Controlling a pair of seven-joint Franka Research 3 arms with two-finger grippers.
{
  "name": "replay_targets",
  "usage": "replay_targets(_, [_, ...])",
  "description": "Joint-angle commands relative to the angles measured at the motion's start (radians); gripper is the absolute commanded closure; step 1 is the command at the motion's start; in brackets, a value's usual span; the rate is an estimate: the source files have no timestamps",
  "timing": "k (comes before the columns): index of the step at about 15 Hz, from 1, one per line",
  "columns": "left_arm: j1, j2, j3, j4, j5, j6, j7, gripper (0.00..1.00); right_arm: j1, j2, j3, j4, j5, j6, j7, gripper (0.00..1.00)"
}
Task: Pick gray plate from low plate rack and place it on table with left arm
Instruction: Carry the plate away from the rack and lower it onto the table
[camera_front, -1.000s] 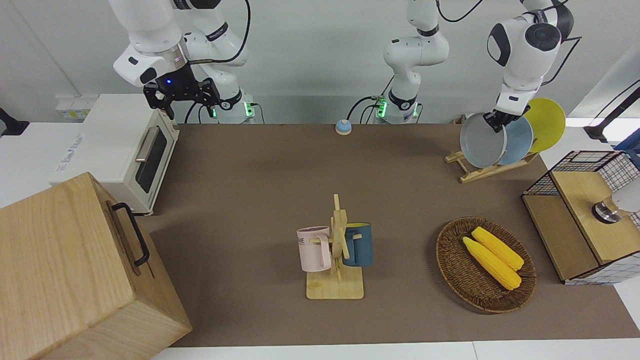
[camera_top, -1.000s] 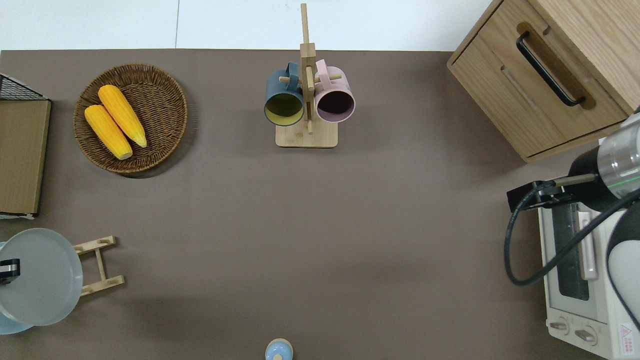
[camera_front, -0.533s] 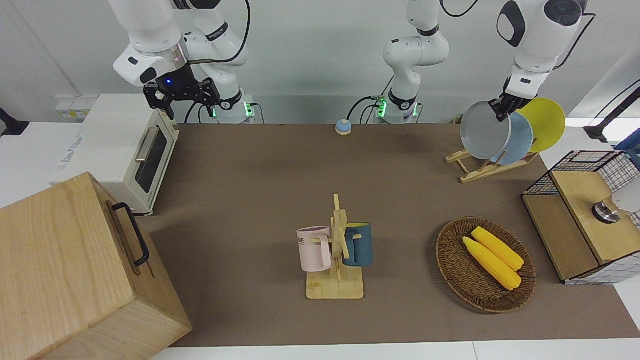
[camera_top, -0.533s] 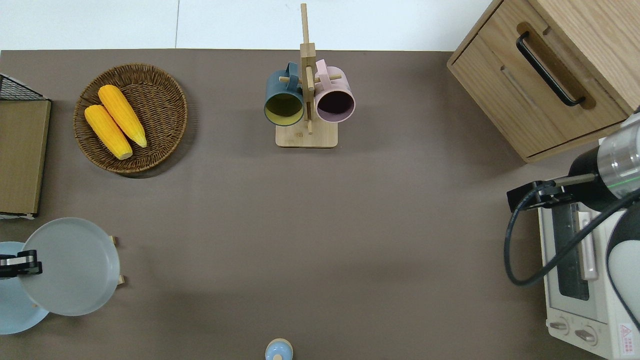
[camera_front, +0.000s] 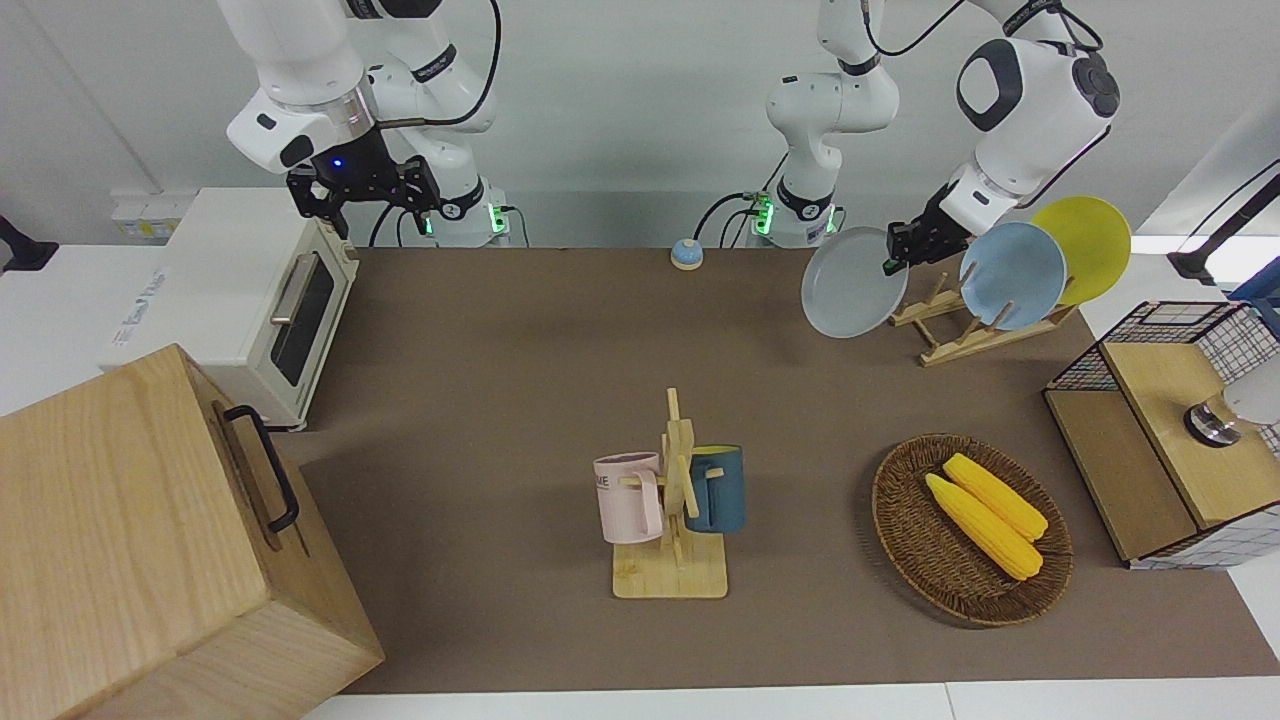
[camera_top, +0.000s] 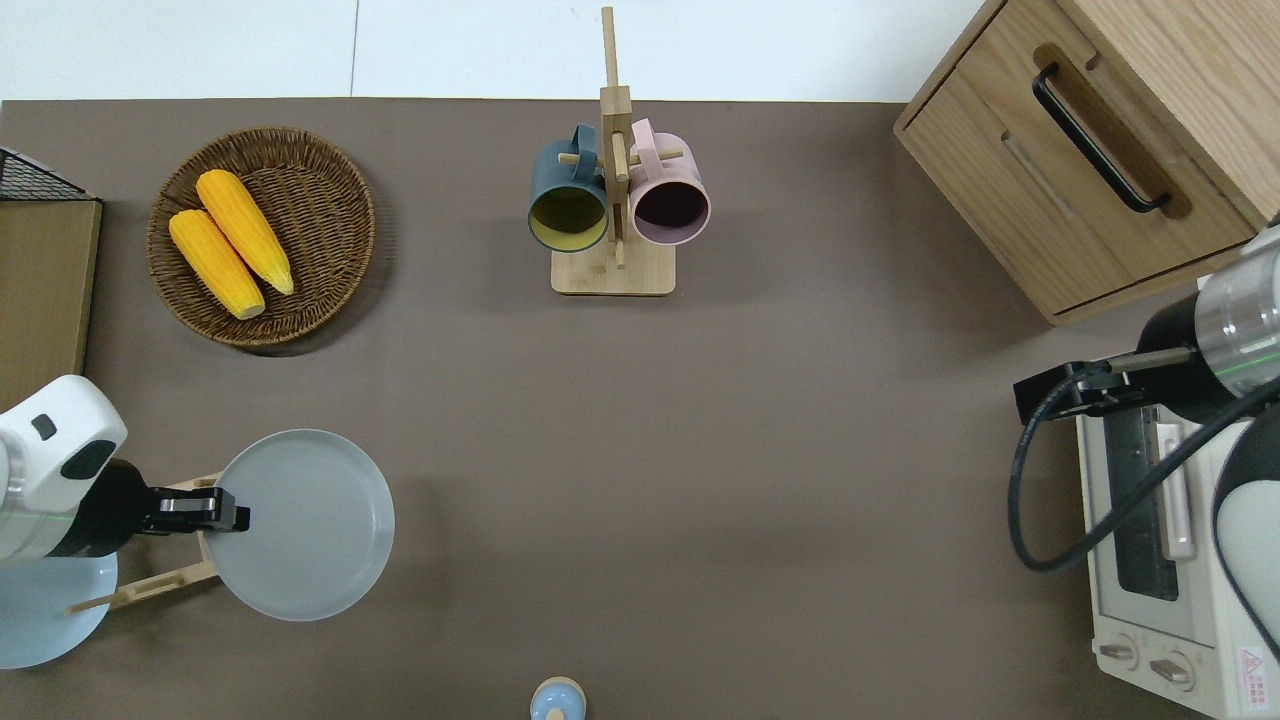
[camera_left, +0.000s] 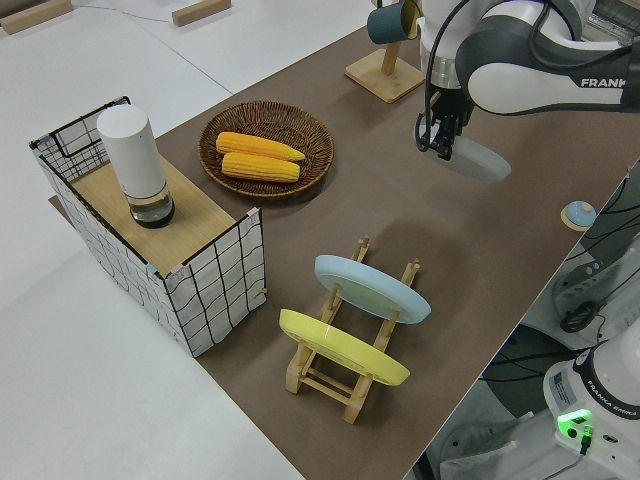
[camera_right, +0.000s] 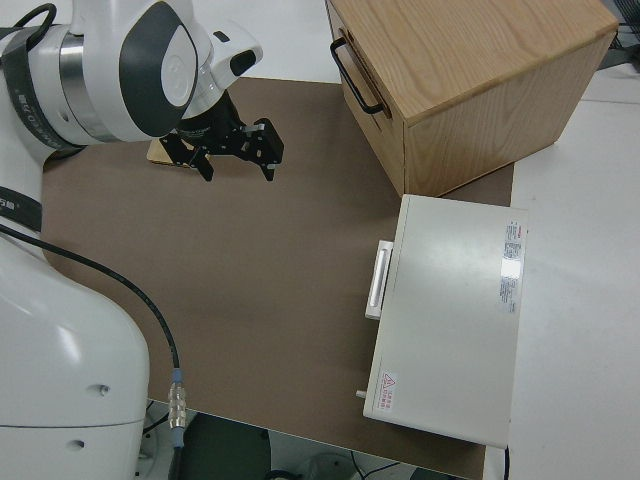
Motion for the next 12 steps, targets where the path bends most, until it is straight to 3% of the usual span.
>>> replay_targets(1, [-0.002, 0.007, 0.010, -0.059, -0.103, 0.062, 0.109, 0.92, -0.023, -0.002, 0.021, 0.007, -0.005, -0.011, 0.012, 0.017])
replay_targets(6, [-0.002, 0.012, 0.010, -0.166, -0.195, 0.197, 0.223, 0.92, -0.023, -0.004, 0.021, 0.007, -0.005, -0.013, 0.012, 0.017])
replay_targets(12, [0.010, 0.062, 0.010, -0.278, -0.337, 0.338, 0.418, 0.92, -0.023, -0.002, 0.021, 0.007, -0.005, -0.011, 0.012, 0.017])
